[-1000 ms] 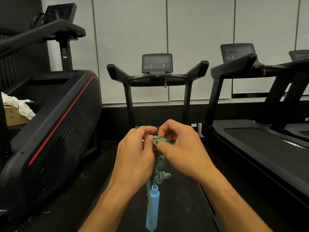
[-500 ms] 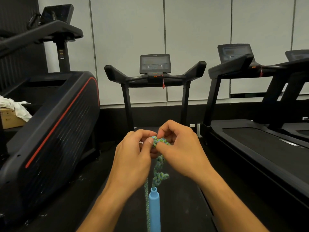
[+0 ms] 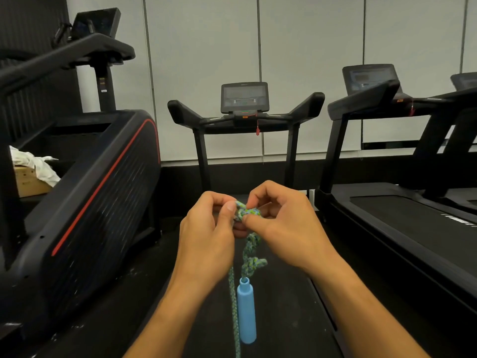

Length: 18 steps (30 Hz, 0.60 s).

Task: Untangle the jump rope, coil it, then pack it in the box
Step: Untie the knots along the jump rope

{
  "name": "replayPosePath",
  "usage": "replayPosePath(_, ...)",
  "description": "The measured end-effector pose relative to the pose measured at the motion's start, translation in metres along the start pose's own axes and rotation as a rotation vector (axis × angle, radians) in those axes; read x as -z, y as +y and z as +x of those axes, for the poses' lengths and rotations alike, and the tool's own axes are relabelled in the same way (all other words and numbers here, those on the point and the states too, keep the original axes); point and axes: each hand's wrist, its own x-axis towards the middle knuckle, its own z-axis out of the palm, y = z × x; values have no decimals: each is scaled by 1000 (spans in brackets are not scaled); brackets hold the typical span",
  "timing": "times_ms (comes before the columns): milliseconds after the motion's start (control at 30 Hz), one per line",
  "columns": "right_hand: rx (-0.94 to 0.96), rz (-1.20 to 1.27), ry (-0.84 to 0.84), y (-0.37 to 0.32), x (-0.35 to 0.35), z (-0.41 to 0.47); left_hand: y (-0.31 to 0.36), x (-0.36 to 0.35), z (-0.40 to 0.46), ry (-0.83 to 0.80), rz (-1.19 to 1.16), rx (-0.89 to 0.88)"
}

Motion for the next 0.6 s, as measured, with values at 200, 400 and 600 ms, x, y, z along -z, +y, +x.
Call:
replayPosePath(200,-22,35,26,3,1,0,-2,-1,1,18,-57,49)
replayPosePath(400,-27,62,19,7,3,0,2,1,1,-97,-42,23)
replayPosePath(600,-35,45,15,8,-2,1,0,4,2,-89,2,9)
